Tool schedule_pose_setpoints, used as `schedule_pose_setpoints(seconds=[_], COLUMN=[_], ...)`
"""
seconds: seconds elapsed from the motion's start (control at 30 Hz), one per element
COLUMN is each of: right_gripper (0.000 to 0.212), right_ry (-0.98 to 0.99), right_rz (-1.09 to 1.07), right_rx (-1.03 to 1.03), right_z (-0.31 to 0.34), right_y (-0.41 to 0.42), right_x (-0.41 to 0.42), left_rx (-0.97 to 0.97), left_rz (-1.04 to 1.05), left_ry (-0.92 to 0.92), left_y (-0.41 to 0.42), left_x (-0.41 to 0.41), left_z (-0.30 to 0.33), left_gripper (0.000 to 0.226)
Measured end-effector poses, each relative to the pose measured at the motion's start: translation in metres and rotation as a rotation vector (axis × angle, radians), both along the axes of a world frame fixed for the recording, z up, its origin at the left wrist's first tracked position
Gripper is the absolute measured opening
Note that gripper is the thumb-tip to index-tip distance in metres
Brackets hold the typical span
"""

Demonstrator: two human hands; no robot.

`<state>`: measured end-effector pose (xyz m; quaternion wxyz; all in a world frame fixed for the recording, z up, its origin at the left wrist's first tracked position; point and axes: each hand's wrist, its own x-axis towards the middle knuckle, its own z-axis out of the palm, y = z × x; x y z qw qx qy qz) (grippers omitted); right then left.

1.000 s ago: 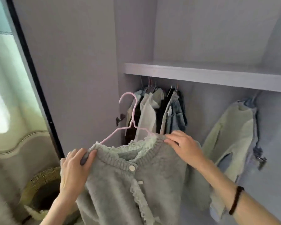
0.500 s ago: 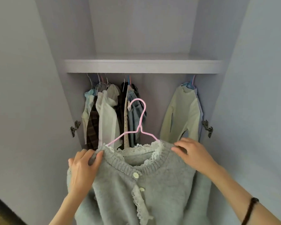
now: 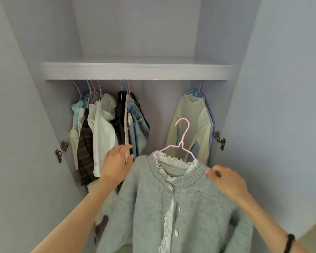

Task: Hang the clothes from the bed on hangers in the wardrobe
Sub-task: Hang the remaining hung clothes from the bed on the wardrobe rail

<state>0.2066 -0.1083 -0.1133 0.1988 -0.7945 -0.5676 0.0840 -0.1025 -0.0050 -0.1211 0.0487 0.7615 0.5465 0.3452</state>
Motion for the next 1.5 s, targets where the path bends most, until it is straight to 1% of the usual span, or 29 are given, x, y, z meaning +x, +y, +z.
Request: schedule_pose_setpoints(seconds=[0.1, 0.17, 0.27, 0.37, 0.47, 0.6, 0.7, 0.8, 0.97, 1.17, 1.33, 1.5], right_gripper=[0.037, 0.035, 0.032, 0.032, 0.030, 0.028, 0.027, 0.028, 0.035, 0.035, 0.036, 0.032], right_ry=[0.144, 0.243, 0.323, 0.408, 0.399, 0.545, 0.522, 0.504, 0.442, 0.413, 0.420, 0.324], right_rz=[-0.116, -0.165, -0.196, -0.210, -0.226, -0.249, -0.276, -0.305, -0.345, -0.376, -0.479, -0.546], right_rx=[-0.078, -0.064, -0.028, 0.057, 0.144, 0.268, 0.327, 0.367, 0.326, 0.206, 0.224, 0.220], right_z=[-0.004, -0.007, -0.008, -0.005, 0.006, 0.032, 0.048, 0.057, 0.058, 0.038, 0.046, 0.052], right_y=[0.014, 0.030, 0.067, 0.116, 0.173, 0.252, 0.307, 0.351, 0.398, 0.416, 0.413, 0.406], right_x=[0.000, -0.002, -0.008, -0.012, -0.009, 0.006, 0.019, 0.030, 0.038, 0.046, 0.065, 0.080], left_rx=[0.153, 0.220, 0.285, 0.391, 0.537, 0.638, 0.665, 0.688, 0.855, 0.936, 0.952, 0.918], left_rz=[-0.069, -0.095, -0.096, -0.102, -0.088, -0.020, 0.049, 0.096, 0.125, 0.131, 0.148, 0.140], left_ry=[0.037, 0.065, 0.125, 0.181, 0.256, 0.333, 0.358, 0.367, 0.294, 0.237, 0.222, 0.198], left_y=[0.022, 0.039, 0.065, 0.098, 0.136, 0.191, 0.231, 0.258, 0.276, 0.285, 0.286, 0.283], left_x=[0.005, 0.008, 0.015, 0.030, 0.048, 0.071, 0.077, 0.071, 0.064, 0.067, 0.069, 0.070], left_z=[0.017, 0.027, 0.046, 0.074, 0.107, 0.145, 0.158, 0.156, 0.151, 0.148, 0.148, 0.149], left_gripper=[0.030, 0.031, 0.036, 0.042, 0.045, 0.051, 0.053, 0.051, 0.042, 0.039, 0.036, 0.036])
